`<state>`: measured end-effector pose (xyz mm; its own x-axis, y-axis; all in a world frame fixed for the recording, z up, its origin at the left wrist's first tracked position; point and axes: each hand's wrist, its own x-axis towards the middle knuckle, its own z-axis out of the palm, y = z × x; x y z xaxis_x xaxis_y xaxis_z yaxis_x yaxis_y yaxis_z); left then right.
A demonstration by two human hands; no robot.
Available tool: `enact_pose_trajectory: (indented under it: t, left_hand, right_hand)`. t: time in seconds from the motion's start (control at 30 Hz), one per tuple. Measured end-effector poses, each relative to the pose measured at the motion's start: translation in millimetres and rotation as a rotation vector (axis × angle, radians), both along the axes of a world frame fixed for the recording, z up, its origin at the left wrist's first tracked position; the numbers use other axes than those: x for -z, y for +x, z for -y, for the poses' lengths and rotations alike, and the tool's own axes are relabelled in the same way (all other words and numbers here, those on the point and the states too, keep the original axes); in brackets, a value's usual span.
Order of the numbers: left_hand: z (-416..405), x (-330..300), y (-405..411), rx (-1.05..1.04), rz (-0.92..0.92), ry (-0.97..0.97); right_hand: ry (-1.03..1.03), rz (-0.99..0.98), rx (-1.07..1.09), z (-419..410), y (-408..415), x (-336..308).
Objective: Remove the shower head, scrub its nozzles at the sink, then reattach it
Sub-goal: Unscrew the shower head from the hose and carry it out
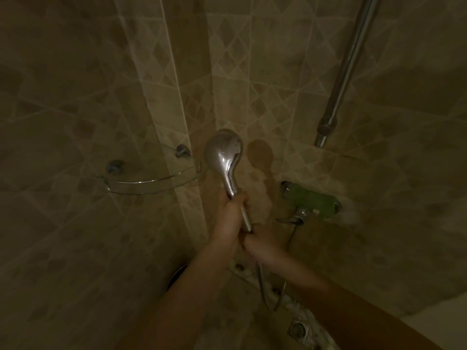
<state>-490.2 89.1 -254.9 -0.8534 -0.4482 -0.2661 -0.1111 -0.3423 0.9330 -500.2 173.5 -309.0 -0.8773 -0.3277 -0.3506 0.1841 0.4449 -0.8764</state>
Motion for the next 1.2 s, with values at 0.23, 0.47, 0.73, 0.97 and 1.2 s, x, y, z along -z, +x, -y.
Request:
enact_pose_trajectory:
  t: [0.23,0.47,0.73,0.97,1.2]
  left_hand:
    - [28,-11,8,0.244,-0.225,0.459]
    - [34,-21,5,0.371,-0.281,0.547]
    - [37,-16,-3,0.334,-0.182,0.491]
    - [34,-15,-3,0.144,-0.101,0.440]
    - [27,-18,-3,0.017,-0.099,0.337]
  right_hand:
    - [-0.175,0.101,-0.098,-10,5,-24]
    - [-0.457,0.645,-0.574,-14,3,-37]
    - [-0.306,0.477,-0.460,-3,4,-36]
    - [-0.103,0.145,-0.206,5,2,-24]
    - [0.101,-0.381,-0.005,14,10,-13]
